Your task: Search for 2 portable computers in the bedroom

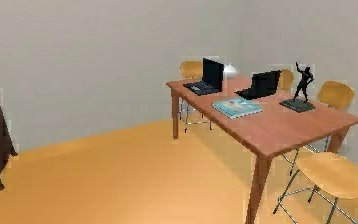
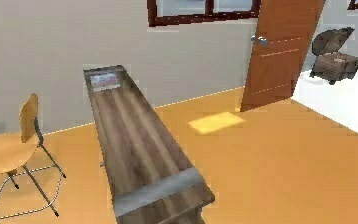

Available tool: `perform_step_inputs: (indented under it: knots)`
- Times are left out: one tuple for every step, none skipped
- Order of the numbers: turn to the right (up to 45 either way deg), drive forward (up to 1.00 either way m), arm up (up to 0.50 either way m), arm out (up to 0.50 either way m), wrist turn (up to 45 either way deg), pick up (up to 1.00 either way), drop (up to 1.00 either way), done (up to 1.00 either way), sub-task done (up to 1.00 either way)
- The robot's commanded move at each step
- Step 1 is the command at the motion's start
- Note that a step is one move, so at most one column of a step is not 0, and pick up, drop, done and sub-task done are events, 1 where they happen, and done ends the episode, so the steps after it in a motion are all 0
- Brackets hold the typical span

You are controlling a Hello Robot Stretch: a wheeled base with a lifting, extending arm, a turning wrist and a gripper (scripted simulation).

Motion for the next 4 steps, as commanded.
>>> perform_step_inputs:
  knots:
    - [0.0,1.00,0.00,0.00,0.0,0.00,0.00,0.00,0.00]
    - [12.0,0.00,0.00,0.00,0.0,0.00,0.00,0.00,0.00]
    - [0.0,0.00,0.00,0.00,0.0,0.00,0.00,0.00,1.00]
    - [-45.0,0.00,0.00,0.00,0.0,0.00,0.00,0.00,0.00]
